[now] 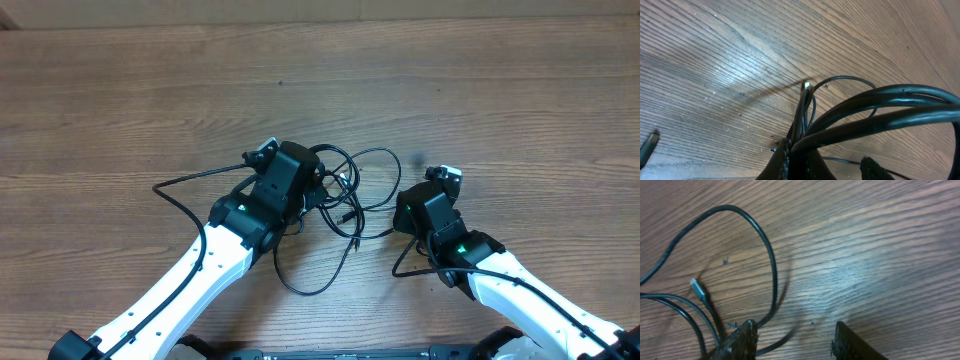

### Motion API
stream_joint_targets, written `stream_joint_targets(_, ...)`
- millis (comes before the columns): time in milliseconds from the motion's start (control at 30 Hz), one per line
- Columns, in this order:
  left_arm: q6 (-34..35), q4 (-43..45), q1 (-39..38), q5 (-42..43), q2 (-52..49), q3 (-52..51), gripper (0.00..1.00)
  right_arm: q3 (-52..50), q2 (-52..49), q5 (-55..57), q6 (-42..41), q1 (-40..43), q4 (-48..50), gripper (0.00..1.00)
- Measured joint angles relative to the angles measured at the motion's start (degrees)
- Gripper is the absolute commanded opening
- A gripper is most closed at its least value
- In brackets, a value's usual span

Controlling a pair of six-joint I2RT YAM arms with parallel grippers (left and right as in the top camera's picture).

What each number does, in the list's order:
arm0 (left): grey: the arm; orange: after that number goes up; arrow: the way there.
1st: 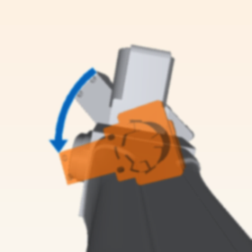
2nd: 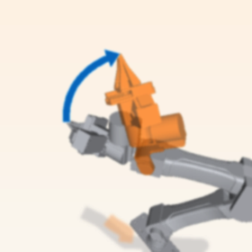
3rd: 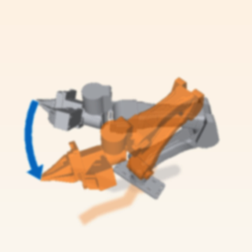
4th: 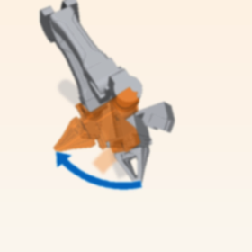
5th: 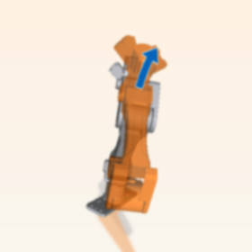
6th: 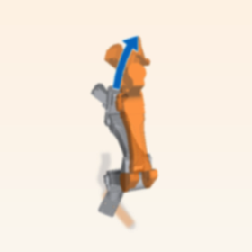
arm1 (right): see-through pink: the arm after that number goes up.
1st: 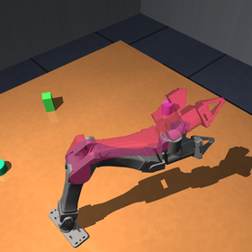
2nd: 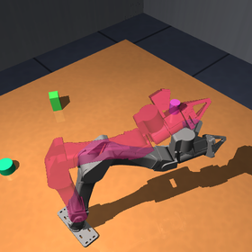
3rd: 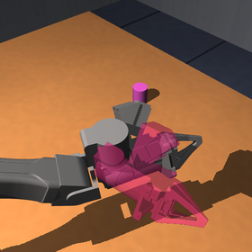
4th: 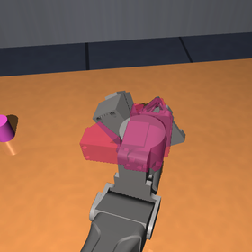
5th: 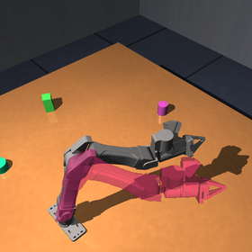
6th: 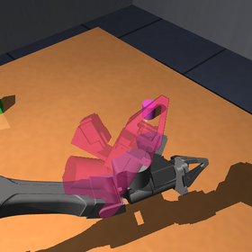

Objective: Untangle cables

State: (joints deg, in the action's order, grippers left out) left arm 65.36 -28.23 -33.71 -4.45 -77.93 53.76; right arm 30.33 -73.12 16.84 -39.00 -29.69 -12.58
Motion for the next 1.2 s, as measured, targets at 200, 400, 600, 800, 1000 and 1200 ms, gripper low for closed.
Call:
stream_joint_targets(200,0.0,-0.02,0.0,-0.52,0.02,0.0,0.04,0.0,0.0,2.6,0.04,0.0,-3.02,0.46)
stream_joint_targets(400,-0.31,-0.22,0.0,-1.51,0.0,0.0,0.04,0.0,0.0,2.82,-0.48,0.02,-1.51,0.44)
stream_joint_targets(600,-4.7,-0.44,0.0,-2.21,0.0,0.0,0.04,0.0,3.37,-0.28,-1.31,0.04,0.94,0.49)
stream_joint_targets(800,-19.5,0.48,0.09,-0.39,0.02,0.02,0.04,0.44,17.53,-3.13,-1.36,0.04,0.96,0.59)
stream_joint_targets(1000,-35.87,-1.42,0.42,7.87,0.0,3.21,1.0,0.52,25.18,-4.24,0.52,0.04,0.9,0.62)
stream_joint_targets(1200,-40.98,-6.32,3.91,11.63,0.02,8.55,1.0,0.52,25.09,-4.63,1.25,0.04,-2.86,0.63)
